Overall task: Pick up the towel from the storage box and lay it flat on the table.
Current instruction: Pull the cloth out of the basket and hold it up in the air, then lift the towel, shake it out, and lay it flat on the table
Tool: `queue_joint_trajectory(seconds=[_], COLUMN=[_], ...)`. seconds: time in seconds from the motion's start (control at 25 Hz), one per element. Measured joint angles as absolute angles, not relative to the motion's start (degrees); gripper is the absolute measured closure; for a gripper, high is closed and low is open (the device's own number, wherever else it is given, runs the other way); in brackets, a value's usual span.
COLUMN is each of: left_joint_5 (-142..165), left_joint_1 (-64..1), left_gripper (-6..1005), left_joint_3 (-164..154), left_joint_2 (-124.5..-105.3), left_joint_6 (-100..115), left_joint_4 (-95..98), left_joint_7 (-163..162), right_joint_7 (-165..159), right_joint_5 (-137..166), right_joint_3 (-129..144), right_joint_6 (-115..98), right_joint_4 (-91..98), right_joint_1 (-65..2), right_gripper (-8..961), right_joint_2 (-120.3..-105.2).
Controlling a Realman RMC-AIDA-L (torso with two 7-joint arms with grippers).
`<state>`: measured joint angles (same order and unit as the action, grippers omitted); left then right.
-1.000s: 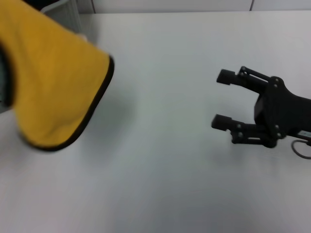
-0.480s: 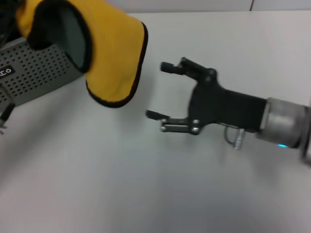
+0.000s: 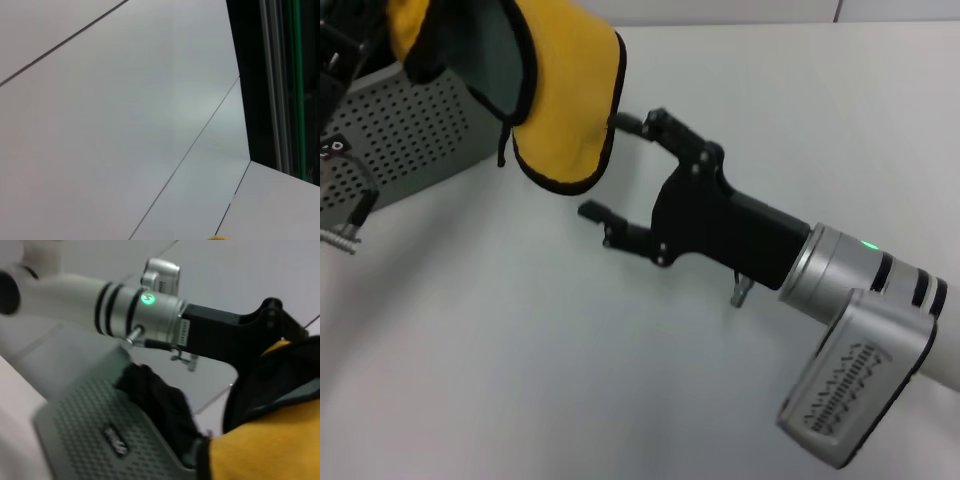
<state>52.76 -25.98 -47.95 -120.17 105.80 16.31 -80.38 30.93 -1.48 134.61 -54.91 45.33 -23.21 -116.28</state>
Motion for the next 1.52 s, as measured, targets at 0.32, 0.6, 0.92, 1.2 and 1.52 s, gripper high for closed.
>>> queue_joint_trajectory(seconds=[0.32, 0.6, 0.92, 1.2, 1.52], left_joint_5=[53.07, 52.82, 53.09, 53.12, 54.61], left_joint_1=[-26.33, -25.79, -25.78, -25.61, -24.42], left_gripper=[952, 950, 948, 947, 945], left_joint_3=[-47.94, -48.01, -48.06, -48.08, -48.19], left_joint_2=[-120.23, -120.2, -120.16, -120.14, -120.06], left_joint_6=[104.42, 104.4, 104.42, 104.6, 104.41], left_joint_4=[15.94, 15.84, 15.28, 15.28, 15.21], left_joint_7=[-80.38, -80.4, -80.52, -80.93, -80.62], right_joint_7=[44.88, 47.92, 48.38, 48.36, 48.02], right_joint_5=[-12.79, -12.92, -13.09, -13.87, -14.91], right_joint_3=[139.87, 141.13, 141.51, 141.17, 140.43], right_joint_6=[-59.39, -60.89, -61.25, -61.26, -61.26], right_joint_4=[45.3, 45.87, 46.02, 46.37, 46.87], right_joint_1=[-23.12, -21.64, -20.93, -20.65, -20.67], right_gripper=[136, 251, 568, 807, 875], right_joint_2=[-116.28, -116.28, -116.28, -116.28, -116.28])
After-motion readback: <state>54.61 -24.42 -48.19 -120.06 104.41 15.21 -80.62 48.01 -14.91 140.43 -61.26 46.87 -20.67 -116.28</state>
